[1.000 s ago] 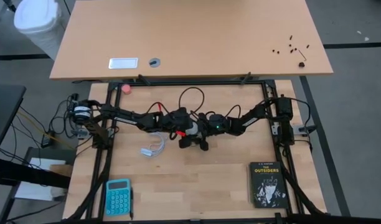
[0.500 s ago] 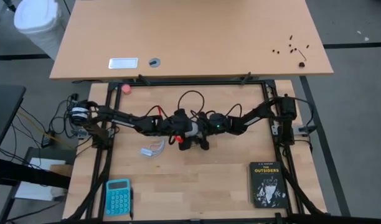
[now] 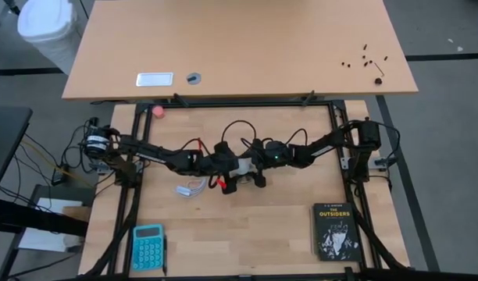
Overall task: Screw lightbulb
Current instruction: Insert the white lightbulb into the silver lamp
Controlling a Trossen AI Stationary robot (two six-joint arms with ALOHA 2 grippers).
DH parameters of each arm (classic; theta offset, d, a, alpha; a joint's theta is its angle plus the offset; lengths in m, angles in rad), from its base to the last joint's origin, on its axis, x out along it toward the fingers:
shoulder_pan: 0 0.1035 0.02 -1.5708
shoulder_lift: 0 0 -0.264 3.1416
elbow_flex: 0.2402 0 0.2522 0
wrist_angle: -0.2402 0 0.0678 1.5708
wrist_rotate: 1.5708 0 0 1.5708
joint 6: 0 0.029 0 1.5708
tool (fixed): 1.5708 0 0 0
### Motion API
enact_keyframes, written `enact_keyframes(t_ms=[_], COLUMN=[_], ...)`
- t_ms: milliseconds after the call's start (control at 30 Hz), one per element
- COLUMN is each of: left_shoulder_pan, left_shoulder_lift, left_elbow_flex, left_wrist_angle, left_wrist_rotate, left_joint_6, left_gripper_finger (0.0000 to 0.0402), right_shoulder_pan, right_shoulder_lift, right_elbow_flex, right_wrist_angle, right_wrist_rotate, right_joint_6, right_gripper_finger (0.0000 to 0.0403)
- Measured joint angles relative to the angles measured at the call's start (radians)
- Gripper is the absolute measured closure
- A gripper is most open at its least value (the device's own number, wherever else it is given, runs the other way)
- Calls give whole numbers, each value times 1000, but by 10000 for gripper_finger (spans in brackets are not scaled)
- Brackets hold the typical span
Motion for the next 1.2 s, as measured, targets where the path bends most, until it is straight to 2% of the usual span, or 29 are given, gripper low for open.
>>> enact_keyframes(t_ms=[300, 767, 933, 1200], left_shoulder_pan=[-14, -9, 6, 61], left_shoulder_lift=[-2, -3, -3, -3], left_elbow_flex=[0, 0, 0, 0], left_wrist_angle=[21, 42, 83, 102], left_wrist_rotate=[-47, -99, -73, 61], left_joint_6=[-1, 41, 82, 102], left_gripper_finger=[69, 69, 69, 88], right_shoulder_pan=[-1, 1, 1, 1], right_shoulder_lift=[-58, -60, -60, -60], right_elbow_flex=[-14, -14, -14, -17], right_wrist_angle=[-4, 10, 10, 11], right_wrist_rotate=[8, 2, -1, -26], right_joint_6=[-15, 11, 16, 20], right_gripper_finger=[76, 78, 78, 78])
